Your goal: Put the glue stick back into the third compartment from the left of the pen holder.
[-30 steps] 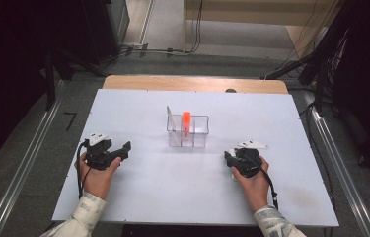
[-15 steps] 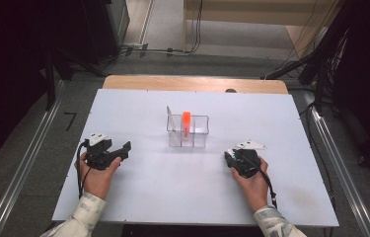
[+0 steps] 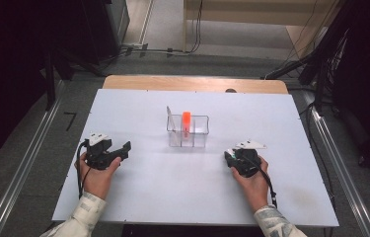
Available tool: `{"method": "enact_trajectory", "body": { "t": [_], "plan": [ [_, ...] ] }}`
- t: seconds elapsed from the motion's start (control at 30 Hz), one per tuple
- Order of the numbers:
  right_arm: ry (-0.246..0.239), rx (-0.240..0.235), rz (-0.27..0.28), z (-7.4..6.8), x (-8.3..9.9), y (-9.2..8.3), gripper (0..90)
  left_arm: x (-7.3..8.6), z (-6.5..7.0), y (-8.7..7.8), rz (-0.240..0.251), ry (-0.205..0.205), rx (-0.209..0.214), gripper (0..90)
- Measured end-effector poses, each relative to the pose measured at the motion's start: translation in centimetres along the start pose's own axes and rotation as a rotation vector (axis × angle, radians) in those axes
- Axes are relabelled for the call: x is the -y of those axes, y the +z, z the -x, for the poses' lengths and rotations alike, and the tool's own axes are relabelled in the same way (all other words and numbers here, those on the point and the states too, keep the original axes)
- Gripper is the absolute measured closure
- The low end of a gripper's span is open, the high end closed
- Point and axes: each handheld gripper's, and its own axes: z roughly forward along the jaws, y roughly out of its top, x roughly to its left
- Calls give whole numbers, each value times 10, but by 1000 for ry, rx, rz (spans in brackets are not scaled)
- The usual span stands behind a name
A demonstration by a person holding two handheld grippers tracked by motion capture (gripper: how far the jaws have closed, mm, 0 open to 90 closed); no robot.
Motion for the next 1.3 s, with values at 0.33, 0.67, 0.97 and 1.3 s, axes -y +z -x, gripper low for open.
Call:
{"method": "enact_trajectory", "body": {
  "t": [0.33,0.67,0.97,1.3],
  "plan": [
    [4,-8,27,1,-4,-10,627,0,0,0,0,0,-2,262],
    [22,-10,56,5,-7,-19,627,0,0,0,1,1,-4,262],
    [23,-21,76,5,-11,-26,627,0,0,0,0,0,-4,262],
    [19,-47,102,3,-20,-32,627,0,0,1,-3,3,-7,262]
  ]
}}
